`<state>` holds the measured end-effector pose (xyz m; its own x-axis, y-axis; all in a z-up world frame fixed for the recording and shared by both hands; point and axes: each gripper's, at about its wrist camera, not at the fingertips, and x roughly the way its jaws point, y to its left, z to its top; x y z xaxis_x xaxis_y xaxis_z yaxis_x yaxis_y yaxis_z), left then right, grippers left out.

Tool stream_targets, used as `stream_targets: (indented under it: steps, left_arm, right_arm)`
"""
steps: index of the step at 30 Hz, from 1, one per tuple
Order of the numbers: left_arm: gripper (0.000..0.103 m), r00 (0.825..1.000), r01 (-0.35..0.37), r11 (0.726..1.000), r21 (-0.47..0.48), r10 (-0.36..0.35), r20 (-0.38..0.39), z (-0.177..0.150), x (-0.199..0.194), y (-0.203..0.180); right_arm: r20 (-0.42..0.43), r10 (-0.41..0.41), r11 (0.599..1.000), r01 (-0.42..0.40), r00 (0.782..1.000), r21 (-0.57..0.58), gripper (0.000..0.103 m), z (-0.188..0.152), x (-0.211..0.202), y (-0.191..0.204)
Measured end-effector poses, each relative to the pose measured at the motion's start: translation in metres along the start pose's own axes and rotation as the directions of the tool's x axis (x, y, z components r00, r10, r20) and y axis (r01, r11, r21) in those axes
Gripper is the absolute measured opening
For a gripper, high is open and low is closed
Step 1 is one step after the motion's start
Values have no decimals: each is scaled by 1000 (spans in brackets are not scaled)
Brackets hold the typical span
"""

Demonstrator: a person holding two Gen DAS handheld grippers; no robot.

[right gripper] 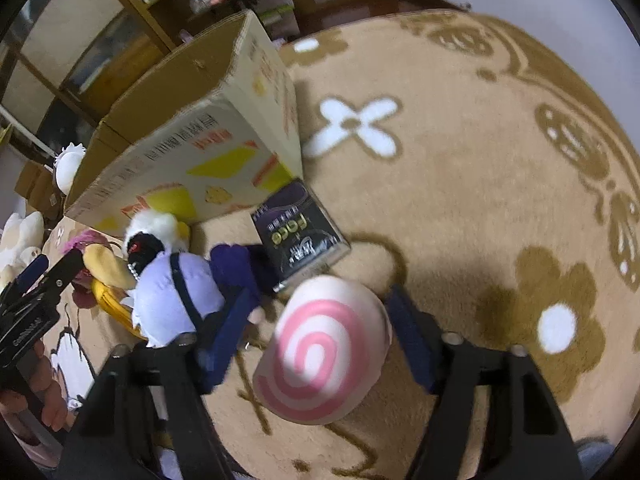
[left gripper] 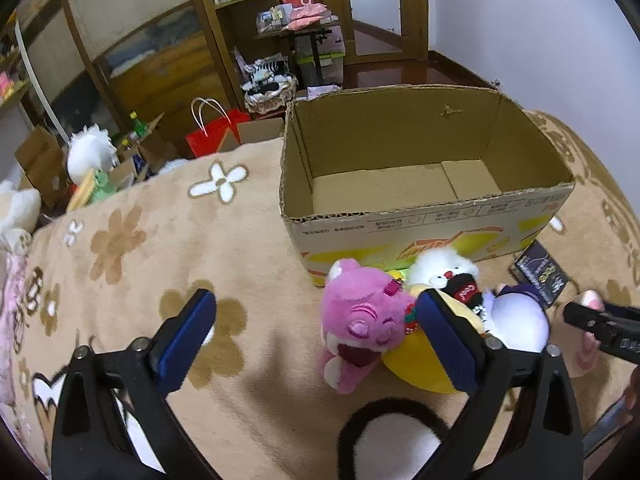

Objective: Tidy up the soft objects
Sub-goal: 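Grasp the pink swirl cushion with the right tool while the left tool grasps the pink plush bear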

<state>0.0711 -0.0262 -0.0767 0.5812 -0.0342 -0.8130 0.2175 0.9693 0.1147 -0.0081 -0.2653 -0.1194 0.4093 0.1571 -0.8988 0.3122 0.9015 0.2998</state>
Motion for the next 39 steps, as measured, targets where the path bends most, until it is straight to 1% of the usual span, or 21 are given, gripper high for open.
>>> stream_targets:
  steps: [1, 4, 7, 11, 14, 19, 21, 23, 25, 29, 33, 35, 36, 37, 38, 39]
  left_arm:
    - [90, 1000, 24, 1000, -20, -24, -7, 0, 0, 2]
    - [85, 997, 77, 995, -69, -79, -25, 0, 2, 7]
    - [83, 995, 93, 992, -87, -96, -28, 0, 3, 9]
    - [83, 994, 95, 989, -110, -99, -34, 1, 1, 14]
    - [83, 996, 80, 988, -134, -85, -27, 2, 1, 20]
    - [85, 995, 84, 981, -174, -92, -38, 2, 3, 27]
    - [84, 993, 103, 979, -177, -112, -42, 3, 2, 28]
    - [84, 986, 150, 972, -182, -161, -52, 2, 3, 27]
    - [84, 981, 168, 969, -180, -181, -62, 2, 5, 25]
    - [84, 986, 136, 977, -163, -150, -76, 1, 9, 20]
    - [85, 982, 139, 971, -192, -160, -100, -2, 17, 24]
    - [83, 979, 156, 966, -205, -178, -97, -3, 19, 26]
    - [76, 977, 168, 963, -209, -191, -96, -3, 19, 26]
    - [65, 971, 194, 957, -214, -218, -97, -3, 20, 26]
    - [60, 962, 224, 949, -223, -251, -104, -3, 22, 25]
    - [52, 953, 249, 940, -233, -281, -113, -4, 24, 24]
  right_arm:
    - [-8, -16, 1000, 16, 1000, 4, 54, 0, 2, -1]
    - [-7, -19, 1000, 19, 1000, 5, 50, 0, 3, -1]
    - [-10, -27, 1000, 27, 1000, -5, 46, -1, 4, 0]
    - [-11, -32, 999, 32, 999, -7, 46, -1, 5, -2]
    - [-12, -30, 1000, 30, 999, -2, 46, 0, 6, -3]
    - [-14, -24, 1000, 24, 1000, 5, 46, 3, 8, -6]
    - [-14, -26, 1000, 26, 1000, 4, 46, 4, 9, -6]
    - [-14, -26, 1000, 26, 1000, 4, 46, 5, 9, -7]
    - [-14, -25, 1000, 26, 1000, 5, 46, 5, 10, -7]
    - [-14, -26, 1000, 26, 1000, 4, 46, 5, 10, -7]
    - [-12, -31, 1000, 31, 999, -3, 46, 4, 10, -6]
    - [-12, -34, 999, 34, 999, -10, 46, 4, 10, -5]
    - [-11, -34, 999, 34, 999, -14, 45, 4, 10, -4]
    - [-11, -31, 999, 31, 999, -20, 41, 3, 9, -3]
    - [-11, -26, 999, 26, 1000, -26, 40, 3, 9, -2]
    - [-10, -23, 999, 23, 1000, -31, 37, 2, 8, -1]
